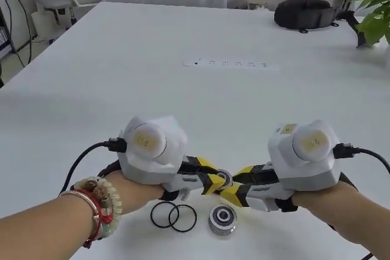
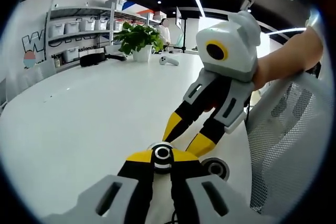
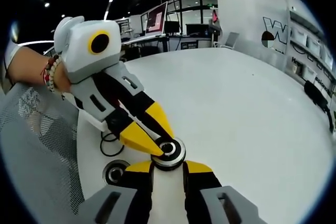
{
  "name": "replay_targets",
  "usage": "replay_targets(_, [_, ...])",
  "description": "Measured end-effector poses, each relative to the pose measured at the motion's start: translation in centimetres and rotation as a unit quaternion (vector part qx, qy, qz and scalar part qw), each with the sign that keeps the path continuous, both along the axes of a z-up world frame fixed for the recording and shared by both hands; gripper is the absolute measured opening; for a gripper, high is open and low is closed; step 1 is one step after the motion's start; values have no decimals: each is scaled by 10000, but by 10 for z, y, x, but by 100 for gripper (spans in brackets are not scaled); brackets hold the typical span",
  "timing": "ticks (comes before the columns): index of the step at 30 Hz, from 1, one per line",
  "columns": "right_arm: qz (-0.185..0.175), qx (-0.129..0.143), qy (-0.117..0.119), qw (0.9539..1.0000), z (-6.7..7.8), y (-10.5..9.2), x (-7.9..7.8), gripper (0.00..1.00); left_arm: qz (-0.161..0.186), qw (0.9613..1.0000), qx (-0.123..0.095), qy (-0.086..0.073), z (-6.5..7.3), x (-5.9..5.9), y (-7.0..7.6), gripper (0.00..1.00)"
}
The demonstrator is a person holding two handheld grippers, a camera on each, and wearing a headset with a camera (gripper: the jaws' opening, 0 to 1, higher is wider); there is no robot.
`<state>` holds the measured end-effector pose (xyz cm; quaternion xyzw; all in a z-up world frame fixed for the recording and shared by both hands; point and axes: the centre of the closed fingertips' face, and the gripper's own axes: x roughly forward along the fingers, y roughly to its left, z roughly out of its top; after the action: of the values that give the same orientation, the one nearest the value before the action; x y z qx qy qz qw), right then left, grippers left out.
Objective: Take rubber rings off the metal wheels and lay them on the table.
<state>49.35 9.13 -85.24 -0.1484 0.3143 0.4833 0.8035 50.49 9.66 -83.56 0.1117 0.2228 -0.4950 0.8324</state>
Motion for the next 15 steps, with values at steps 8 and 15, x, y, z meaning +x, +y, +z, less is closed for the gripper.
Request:
replay_targets(8, [81,-194,-130,9997,0,-9,2,0,24,10000,-36,9,1,0,1,6])
replay_targets(15, [-111,-245,-29,9996,-3,-9,4,0,50,10000,-43,30,1,0,1,6])
